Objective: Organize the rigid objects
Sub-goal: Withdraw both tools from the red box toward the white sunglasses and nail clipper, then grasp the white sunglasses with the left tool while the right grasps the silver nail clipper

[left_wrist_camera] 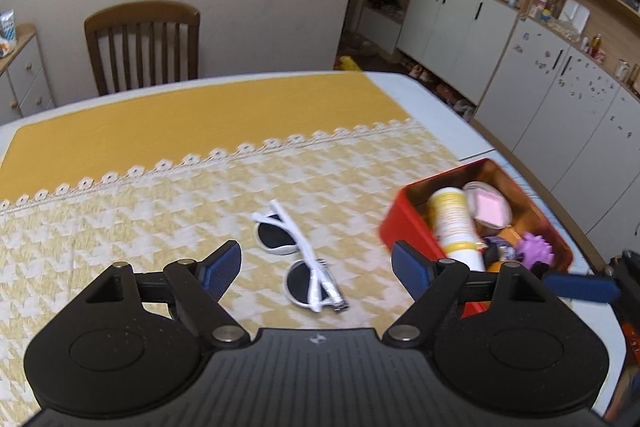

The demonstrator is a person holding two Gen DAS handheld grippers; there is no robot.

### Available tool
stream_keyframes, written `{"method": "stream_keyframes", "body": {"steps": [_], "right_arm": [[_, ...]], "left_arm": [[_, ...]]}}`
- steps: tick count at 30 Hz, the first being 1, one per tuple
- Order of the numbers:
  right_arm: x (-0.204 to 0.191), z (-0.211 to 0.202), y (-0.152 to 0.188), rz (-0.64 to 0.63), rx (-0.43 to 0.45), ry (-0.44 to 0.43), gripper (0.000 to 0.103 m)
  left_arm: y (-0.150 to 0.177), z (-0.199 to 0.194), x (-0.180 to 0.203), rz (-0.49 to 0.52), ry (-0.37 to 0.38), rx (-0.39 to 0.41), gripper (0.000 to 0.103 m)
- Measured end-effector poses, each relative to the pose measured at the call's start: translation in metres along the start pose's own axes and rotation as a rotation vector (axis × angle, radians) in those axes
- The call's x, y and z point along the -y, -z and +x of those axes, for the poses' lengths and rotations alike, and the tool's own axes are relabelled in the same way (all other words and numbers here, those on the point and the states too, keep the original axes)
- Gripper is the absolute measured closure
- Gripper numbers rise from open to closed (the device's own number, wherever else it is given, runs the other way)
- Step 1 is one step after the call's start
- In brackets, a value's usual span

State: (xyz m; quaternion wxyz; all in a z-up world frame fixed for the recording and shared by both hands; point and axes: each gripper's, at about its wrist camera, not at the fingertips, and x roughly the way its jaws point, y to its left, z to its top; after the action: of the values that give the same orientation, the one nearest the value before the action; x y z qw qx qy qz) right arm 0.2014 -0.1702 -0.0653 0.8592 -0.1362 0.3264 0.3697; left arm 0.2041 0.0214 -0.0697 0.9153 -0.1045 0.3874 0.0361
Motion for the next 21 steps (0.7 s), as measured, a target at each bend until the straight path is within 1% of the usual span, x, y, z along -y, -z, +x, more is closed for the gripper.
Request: {"method": "stream_keyframes", "body": {"steps": [6, 9, 13, 17, 18, 20, 21], "right_arm": [[-0.028, 0.032, 0.004, -0.055, -0.031, -0.012, 0.000], [-0.031, 0.053, 0.008, -0.057, -0.059, -0.008, 0.000], [-0.031, 0.078, 0.011, -0.055, -0.092, 0.002, 0.003], [-0.029, 0.095, 0.014, -0.065, -0.117, 0.010, 0.008], [-0.030, 0.098, 0.015, -0.066, -0.119, 0.011, 0.011], [-0.031, 0.103, 0.015, -0.070, -0.124, 0.023, 0.013], [-0.030, 0.106, 0.015, -0.074, -0.125, 0.029, 0.017]], "left_arm": [[-0.002, 0.033, -0.014, -0.030, -0.018, -0.065, 0.021], [-0.001, 0.052, -0.014, -0.032, -0.022, -0.100, 0.021], [0.001, 0.074, -0.010, -0.004, -0.038, -0.131, 0.021], [0.001, 0.089, -0.010, -0.016, -0.055, -0.138, 0.021], [0.001, 0.093, -0.010, -0.023, -0.055, -0.141, 0.021], [0.001, 0.100, -0.011, -0.035, -0.050, -0.155, 0.022], [0.001, 0.102, -0.010, -0.034, -0.048, -0.153, 0.022]]}}
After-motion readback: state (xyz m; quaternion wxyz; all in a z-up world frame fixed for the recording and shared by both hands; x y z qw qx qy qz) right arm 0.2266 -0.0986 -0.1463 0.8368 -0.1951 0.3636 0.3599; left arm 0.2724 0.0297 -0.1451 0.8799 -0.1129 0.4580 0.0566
